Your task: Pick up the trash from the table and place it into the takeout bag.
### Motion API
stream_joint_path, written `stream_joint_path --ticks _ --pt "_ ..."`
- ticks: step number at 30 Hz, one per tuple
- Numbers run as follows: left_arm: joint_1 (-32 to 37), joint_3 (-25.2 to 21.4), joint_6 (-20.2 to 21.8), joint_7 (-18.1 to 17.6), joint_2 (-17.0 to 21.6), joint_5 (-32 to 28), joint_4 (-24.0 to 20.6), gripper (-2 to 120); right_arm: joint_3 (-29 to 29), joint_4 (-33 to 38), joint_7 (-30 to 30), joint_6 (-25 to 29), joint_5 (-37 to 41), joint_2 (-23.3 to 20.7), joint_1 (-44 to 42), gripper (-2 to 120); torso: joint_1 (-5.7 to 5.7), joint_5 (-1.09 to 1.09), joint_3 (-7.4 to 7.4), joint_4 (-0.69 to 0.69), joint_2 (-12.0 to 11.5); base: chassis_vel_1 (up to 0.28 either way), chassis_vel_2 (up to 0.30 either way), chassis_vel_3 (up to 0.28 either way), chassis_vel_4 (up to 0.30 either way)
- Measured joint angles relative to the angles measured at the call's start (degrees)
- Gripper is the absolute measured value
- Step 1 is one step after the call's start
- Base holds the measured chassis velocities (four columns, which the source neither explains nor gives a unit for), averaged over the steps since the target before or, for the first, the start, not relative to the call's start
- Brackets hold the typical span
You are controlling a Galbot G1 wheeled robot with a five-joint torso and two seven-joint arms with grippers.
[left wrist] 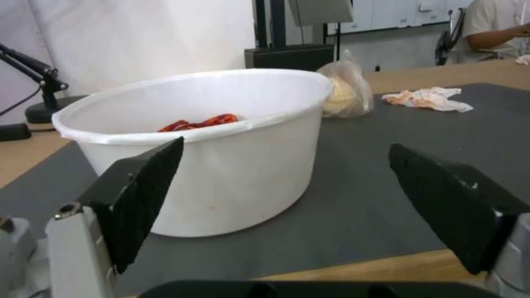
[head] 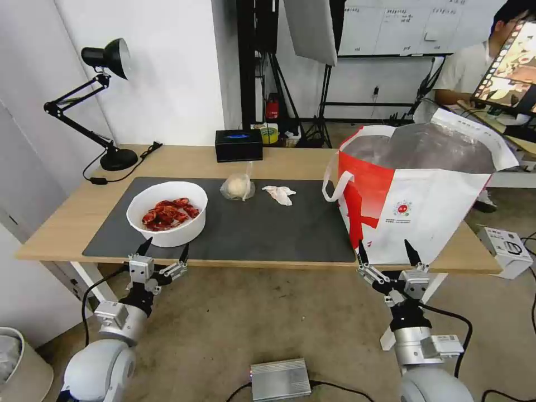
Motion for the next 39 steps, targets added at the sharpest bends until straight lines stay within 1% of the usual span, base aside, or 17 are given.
stream_joint_path --ticks 10,15,20,23,24,27,28,31,32,34,35,38,39 --pt "-0.43 0.11 0.10 -0.01 0.09 0.08 -0.37 100 -0.24 -0.56 -0.09 0.03 0.49 -0.04 0.25 100 0.00 0.00 0.00 0.00 0.00 0.000 0.000 0.000 0.000" --pt "-0.27 -0.09 0.10 -0.01 0.25 0.07 -0.44 100 -1.51 -0.74 -0.27 0.03 0.51 -0.04 0.67 100 0.00 0.00 0.00 0.00 0.00 0.000 0.000 0.000 0.000" --pt "-0.26 -0.08 0.03 0.02 0.34 0.09 -0.19 100 -3.56 -0.85 -0.96 -0.10 1.03 -0.94 2.64 100 0.00 0.00 0.00 0.00 0.00 0.000 0.000 0.000 0.000" --pt "-0.23 -0.04 -0.04 0.08 0.25 0.14 0.00 100 -6.96 -1.72 -1.52 -0.92 1.90 -2.36 6.10 100 0.00 0.00 0.00 0.00 0.00 0.000 0.000 0.000 0.000" --pt "-0.23 -0.04 -0.04 0.08 0.25 0.14 0.00 100 -6.96 -1.72 -1.52 -0.92 1.90 -2.36 6.10 100 0.00 0.00 0.00 0.00 0.00 0.000 0.000 0.000 0.000" --pt "-0.09 0.02 -0.07 0.11 0.06 0.23 -0.14 100 -10.66 -3.72 -1.59 -2.04 2.32 -3.88 10.14 100 0.00 0.00 0.00 0.00 0.00 0.000 0.000 0.000 0.000" --pt "-0.09 0.02 -0.07 0.11 0.06 0.23 -0.14 100 -10.66 -3.72 -1.59 -2.04 2.32 -3.88 10.14 100 0.00 0.00 0.00 0.00 0.00 0.000 0.000 0.000 0.000" --pt "-0.13 0.10 -0.08 0.14 -0.42 0.40 -0.33 100 -13.83 -6.55 -1.57 -2.79 3.30 -5.15 13.90 100 0.00 0.01 0.00 0.00 0.00 0.000 0.000 0.000 0.000" --pt "-0.13 0.10 -0.08 0.14 -0.42 0.40 -0.33 100 -13.83 -6.55 -1.57 -2.79 3.30 -5.15 13.90 100 0.00 0.01 0.00 0.00 0.00 0.000 0.000 0.000 0.000" --pt "-0.27 0.11 -0.10 0.16 -0.90 0.56 -0.24 100 -15.90 -8.79 -1.35 -3.50 4.31 -5.84 17.07 100 0.00 0.00 0.00 0.00 0.00 0.000 0.000 0.000 0.000" --pt "-0.27 0.11 -0.10 0.16 -0.90 0.56 -0.24 100 -15.90 -8.79 -1.35 -3.50 4.31 -5.84 17.07 100 0.00 0.00 0.00 0.00 0.00 0.000 0.000 0.000 0.000" --pt "-0.22 0.08 -0.27 0.20 -1.20 0.68 -0.02 100 -18.81 -12.04 -0.33 -4.54 5.45 -6.46 22.20 100 0.00 0.00 0.00 -0.01 0.00 0.000 0.000 0.000 0.000" --pt "-0.22 0.08 -0.27 0.20 -1.20 0.68 -0.02 100 -18.81 -12.04 -0.33 -4.54 5.45 -6.46 22.20 100 0.00 0.00 0.00 -0.01 0.00 0.000 0.000 0.000 0.000"
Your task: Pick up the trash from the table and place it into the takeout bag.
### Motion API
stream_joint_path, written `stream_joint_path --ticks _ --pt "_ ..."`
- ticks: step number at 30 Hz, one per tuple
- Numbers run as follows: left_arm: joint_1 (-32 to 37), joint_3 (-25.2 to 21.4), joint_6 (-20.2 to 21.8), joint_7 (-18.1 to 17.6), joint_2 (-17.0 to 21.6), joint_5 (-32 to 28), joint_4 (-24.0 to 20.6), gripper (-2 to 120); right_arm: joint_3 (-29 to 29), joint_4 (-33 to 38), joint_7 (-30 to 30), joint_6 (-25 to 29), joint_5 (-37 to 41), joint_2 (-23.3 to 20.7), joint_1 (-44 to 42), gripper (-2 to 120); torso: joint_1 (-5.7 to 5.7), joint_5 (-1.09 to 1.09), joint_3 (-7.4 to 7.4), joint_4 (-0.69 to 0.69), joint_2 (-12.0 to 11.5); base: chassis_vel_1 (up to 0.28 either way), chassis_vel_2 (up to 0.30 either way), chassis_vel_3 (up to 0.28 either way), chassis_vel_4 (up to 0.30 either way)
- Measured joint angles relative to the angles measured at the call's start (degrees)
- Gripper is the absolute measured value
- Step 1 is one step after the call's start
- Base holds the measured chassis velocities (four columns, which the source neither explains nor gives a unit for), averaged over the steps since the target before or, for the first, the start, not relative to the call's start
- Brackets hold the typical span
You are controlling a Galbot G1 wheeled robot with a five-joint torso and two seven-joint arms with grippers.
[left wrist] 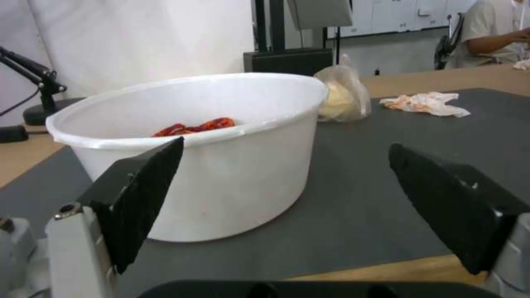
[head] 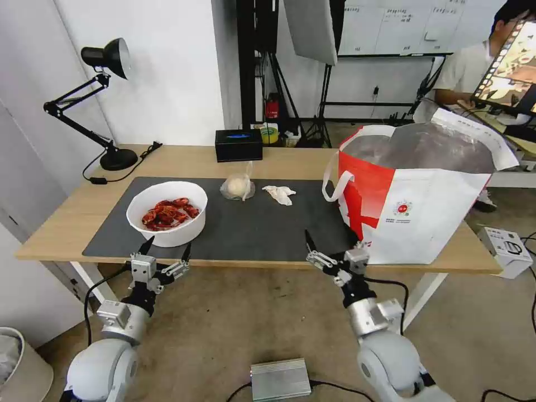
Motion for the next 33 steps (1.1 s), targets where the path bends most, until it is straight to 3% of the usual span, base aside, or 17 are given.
stream_joint_path --ticks 7,10,27,33 --pt "0.18 -0.72 -0.44 0.33 -0.13 0.01 0.49 100 -2.98 -5.99 1.00 -1.57 3.49 0.16 10.20 100 0.00 -0.01 0.00 0.01 0.00 0.000 0.000 0.000 0.000" --pt "0.14 -0.96 -0.89 0.71 -0.36 0.01 1.19 100 -5.88 -13.16 2.11 -2.80 7.28 0.76 18.52 100 0.00 0.00 0.01 0.02 0.00 0.000 0.000 0.000 0.000" --pt "-1.07 -1.65 -2.00 1.14 -0.81 -0.39 3.91 100 -14.48 -29.53 8.24 -7.72 12.07 7.57 36.44 100 0.01 0.00 0.00 0.01 0.00 0.000 0.000 0.000 0.000" --pt "-1.29 -1.79 -2.57 1.32 -0.52 -0.48 4.69 100 -17.44 -34.80 14.54 -15.05 15.87 11.11 43.65 100 0.01 -0.01 0.00 0.02 0.00 0.000 0.000 0.000 0.000"
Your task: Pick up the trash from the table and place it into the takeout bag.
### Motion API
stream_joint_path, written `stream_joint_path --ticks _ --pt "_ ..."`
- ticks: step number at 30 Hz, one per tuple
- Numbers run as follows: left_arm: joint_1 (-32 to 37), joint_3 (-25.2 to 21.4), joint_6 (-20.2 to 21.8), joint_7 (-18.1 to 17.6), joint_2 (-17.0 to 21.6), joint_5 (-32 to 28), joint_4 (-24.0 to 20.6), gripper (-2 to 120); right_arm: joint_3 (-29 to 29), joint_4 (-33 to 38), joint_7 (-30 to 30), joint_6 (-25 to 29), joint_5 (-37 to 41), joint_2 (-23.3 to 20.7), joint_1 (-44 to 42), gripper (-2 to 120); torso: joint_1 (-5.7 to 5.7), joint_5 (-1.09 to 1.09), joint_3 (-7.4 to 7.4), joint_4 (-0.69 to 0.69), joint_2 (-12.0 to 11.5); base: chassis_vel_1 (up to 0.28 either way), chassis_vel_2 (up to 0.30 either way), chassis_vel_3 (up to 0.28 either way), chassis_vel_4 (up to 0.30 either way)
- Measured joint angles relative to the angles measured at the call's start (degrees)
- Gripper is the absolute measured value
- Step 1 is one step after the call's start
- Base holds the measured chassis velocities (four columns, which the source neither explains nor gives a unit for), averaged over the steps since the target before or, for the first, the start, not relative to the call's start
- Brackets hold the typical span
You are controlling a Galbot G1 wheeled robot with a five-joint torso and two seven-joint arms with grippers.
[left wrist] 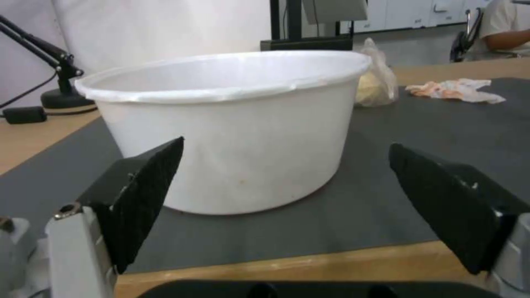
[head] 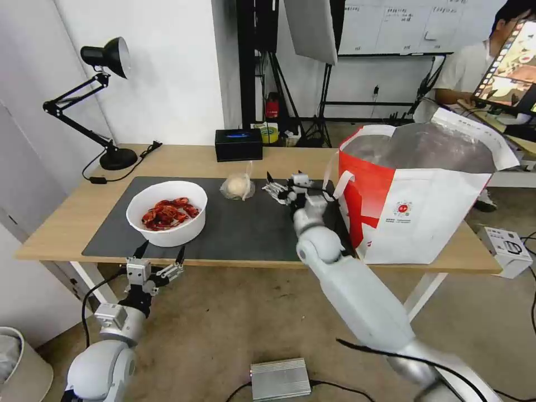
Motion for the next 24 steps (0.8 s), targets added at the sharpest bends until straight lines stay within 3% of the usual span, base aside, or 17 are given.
stream_joint_path --ticks 5,15,24 --pt "-0.01 0.00 -0.40 0.18 0.11 -0.03 0.54 100 -1.66 -6.26 5.20 -6.11 4.26 2.93 5.84 100 0.00 0.00 0.00 -0.01 0.00 0.000 0.000 0.000 0.000" --pt "-0.27 0.13 -0.55 0.36 -0.54 0.01 0.74 100 -1.59 -11.95 11.30 -14.23 13.79 6.38 10.37 100 -0.01 0.01 0.00 -0.01 0.00 0.000 0.000 0.000 0.000" --pt "-1.27 0.79 -0.30 0.41 -0.63 0.15 1.05 100 -1.05 -15.88 12.30 -16.31 14.64 6.68 11.60 100 -0.01 0.01 0.00 -0.01 0.00 0.000 0.000 0.000 0.000"
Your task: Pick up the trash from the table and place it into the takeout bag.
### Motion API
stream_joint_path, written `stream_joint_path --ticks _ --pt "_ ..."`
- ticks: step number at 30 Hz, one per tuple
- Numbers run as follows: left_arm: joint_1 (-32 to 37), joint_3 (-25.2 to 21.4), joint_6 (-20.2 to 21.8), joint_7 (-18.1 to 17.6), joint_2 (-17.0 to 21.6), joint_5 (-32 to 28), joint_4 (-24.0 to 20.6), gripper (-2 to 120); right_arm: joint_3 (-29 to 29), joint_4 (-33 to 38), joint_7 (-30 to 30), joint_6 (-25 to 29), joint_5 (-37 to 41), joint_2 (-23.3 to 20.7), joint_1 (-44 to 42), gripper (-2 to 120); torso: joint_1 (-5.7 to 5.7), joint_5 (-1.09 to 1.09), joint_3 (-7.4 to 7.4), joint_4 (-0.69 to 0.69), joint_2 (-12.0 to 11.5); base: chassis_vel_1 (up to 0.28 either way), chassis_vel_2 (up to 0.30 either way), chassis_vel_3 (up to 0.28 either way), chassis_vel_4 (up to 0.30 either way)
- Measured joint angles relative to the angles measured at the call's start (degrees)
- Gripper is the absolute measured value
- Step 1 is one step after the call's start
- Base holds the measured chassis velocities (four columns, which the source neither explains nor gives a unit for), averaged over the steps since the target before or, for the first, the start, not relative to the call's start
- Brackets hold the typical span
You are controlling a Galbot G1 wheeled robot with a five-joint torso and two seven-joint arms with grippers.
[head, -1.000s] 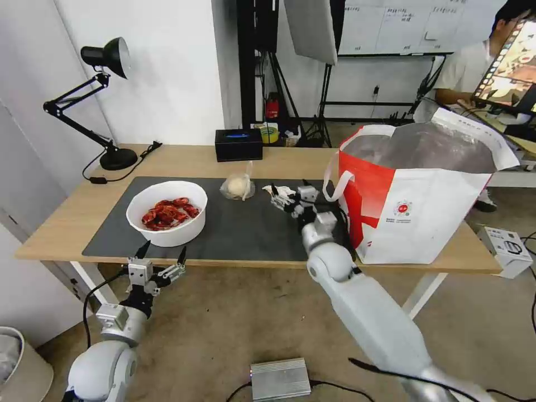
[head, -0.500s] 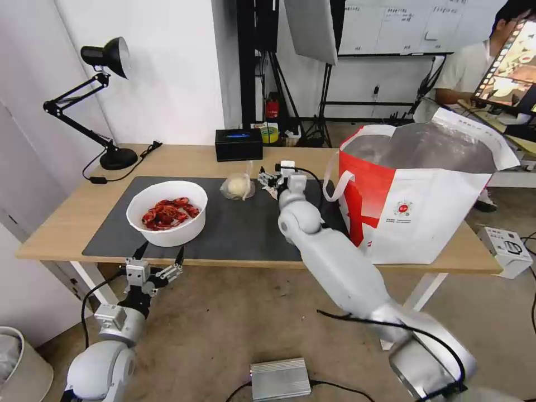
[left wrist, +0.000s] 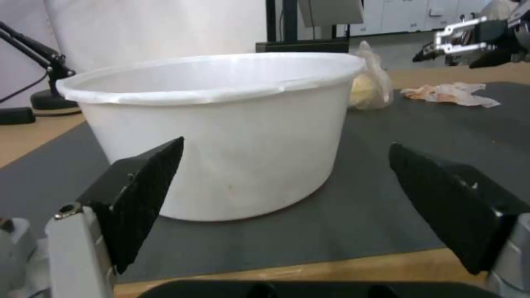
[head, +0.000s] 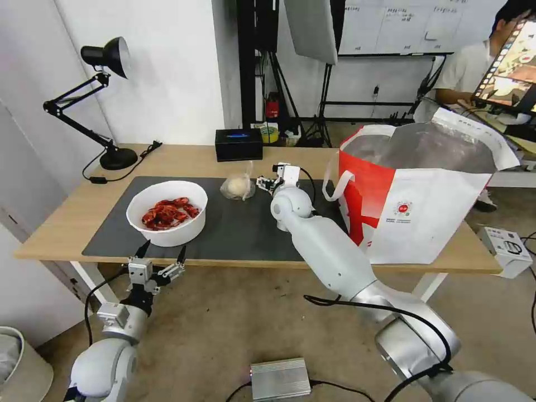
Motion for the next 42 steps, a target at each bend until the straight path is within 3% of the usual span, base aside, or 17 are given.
stream_joint_path --ticks 17,23,27,28,29,30,31,42 --pt "-0.45 1.46 0.02 0.11 -0.84 0.64 1.29 100 1.11 -3.92 -4.35 2.71 -2.53 -0.18 -1.01 100 0.00 0.00 0.00 0.00 0.00 0.000 0.000 0.000 0.000" --pt "-0.36 1.27 -0.02 0.25 -0.88 0.42 1.50 100 1.29 -4.41 -4.35 2.58 -2.30 -0.10 -1.61 77 0.00 0.00 0.00 0.00 0.00 0.000 0.000 0.000 0.000" --pt "-0.27 1.21 -0.03 0.32 -0.95 0.13 1.59 100 1.38 -4.46 -4.28 2.56 -2.31 -0.05 -1.72 70 -0.01 0.00 -0.01 0.00 0.00 0.000 0.000 0.000 0.000" --pt "-0.10 1.18 -0.07 0.43 -1.11 0.01 1.66 100 1.74 -4.63 -4.12 2.60 -2.08 0.23 -1.84 57 -0.01 0.00 -0.01 -0.01 0.00 0.000 0.000 0.000 0.000" --pt "-0.10 1.18 -0.07 0.43 -1.11 0.01 1.66 100 1.74 -4.63 -4.12 2.60 -2.08 0.23 -1.84 57 -0.01 0.00 -0.01 -0.01 0.00 0.000 0.000 0.000 0.000" --pt "0.01 1.16 -0.14 0.51 -1.23 -0.01 1.66 100 2.22 -4.94 -3.92 2.65 -1.88 0.53 -1.86 44 -0.01 0.00 -0.02 -0.01 0.01 0.000 0.000 0.000 0.000" --pt "0.04 1.13 -0.17 0.53 -1.25 -0.01 1.66 100 2.35 -5.06 -3.89 2.67 -1.86 0.60 -1.88 39 -0.01 -0.01 -0.02 -0.01 0.01 0.000 0.000 0.000 0.000" --pt "-0.02 0.96 -0.20 0.59 -1.48 -0.08 1.03 100 2.45 -5.22 -4.72 4.24 -1.78 0.66 -2.39 2 -0.01 0.00 0.00 0.01 0.00 0.000 0.000 0.000 0.000"
